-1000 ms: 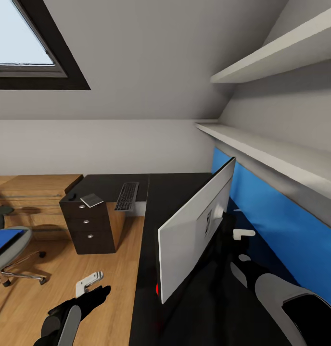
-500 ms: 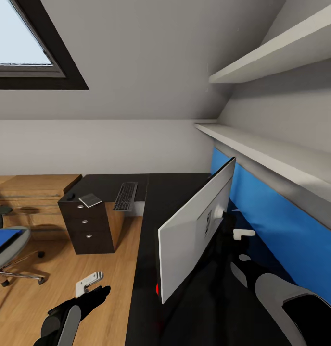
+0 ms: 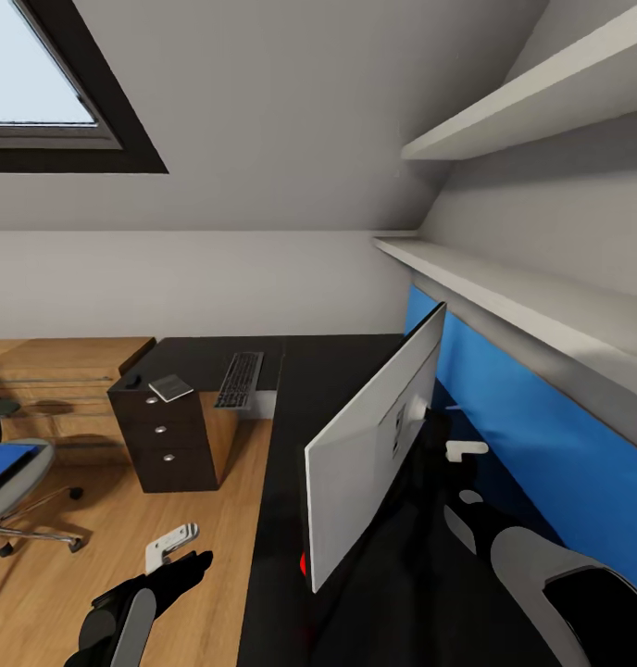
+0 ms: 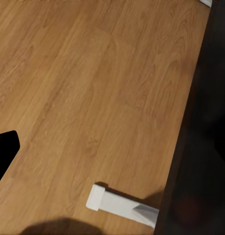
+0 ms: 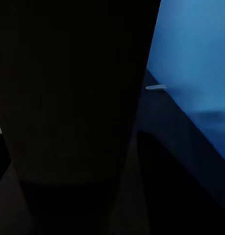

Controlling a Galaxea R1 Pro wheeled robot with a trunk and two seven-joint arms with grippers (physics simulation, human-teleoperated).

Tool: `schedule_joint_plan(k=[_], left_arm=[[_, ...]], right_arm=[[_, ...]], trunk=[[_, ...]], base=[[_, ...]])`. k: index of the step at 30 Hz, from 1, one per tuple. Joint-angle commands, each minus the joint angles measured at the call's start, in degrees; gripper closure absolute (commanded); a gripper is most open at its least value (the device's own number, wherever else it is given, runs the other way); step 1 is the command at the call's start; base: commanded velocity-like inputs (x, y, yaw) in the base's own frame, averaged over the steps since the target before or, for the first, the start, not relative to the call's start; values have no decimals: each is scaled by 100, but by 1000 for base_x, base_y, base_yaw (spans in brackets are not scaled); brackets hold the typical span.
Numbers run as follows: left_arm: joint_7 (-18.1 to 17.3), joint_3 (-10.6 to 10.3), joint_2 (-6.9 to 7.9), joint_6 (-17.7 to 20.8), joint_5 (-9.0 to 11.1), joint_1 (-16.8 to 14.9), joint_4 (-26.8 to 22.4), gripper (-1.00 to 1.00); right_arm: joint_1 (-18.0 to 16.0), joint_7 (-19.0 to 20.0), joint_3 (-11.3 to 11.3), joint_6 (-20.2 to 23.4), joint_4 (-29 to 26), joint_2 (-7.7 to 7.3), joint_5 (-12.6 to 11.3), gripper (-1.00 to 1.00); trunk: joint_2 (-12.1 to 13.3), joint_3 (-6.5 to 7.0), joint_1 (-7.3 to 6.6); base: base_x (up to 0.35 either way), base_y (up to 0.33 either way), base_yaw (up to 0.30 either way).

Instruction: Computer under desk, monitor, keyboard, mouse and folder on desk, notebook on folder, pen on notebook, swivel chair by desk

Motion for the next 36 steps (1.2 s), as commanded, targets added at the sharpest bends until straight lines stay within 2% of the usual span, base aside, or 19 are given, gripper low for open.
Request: schedule_joint_plan(k=[1,20,21,36], left_arm=[[43,6,-4,22,61,-5,-8,-100],[43,7,-4,27,61,-5,-2,-100],[43,7,-4,27,61,-5,-3,-100],[39,8,-4,21,61,-5,-4,-100]], right_arm=[[1,-230,395,-56,51,-5,-130,100],[1,-231,395,-56,51,-5,-69,100],[1,-230,395,-56,51,-5,-68,-100],[1,-230,395,-56,51,-5,-68,-100]], trunk=[[-3,-10,3],[-3,-10,3],[-3,-10,3],[-3,-10,3]], base=[[116,-1,0],[39,0,0],[0,0,0],[0,0,0]])
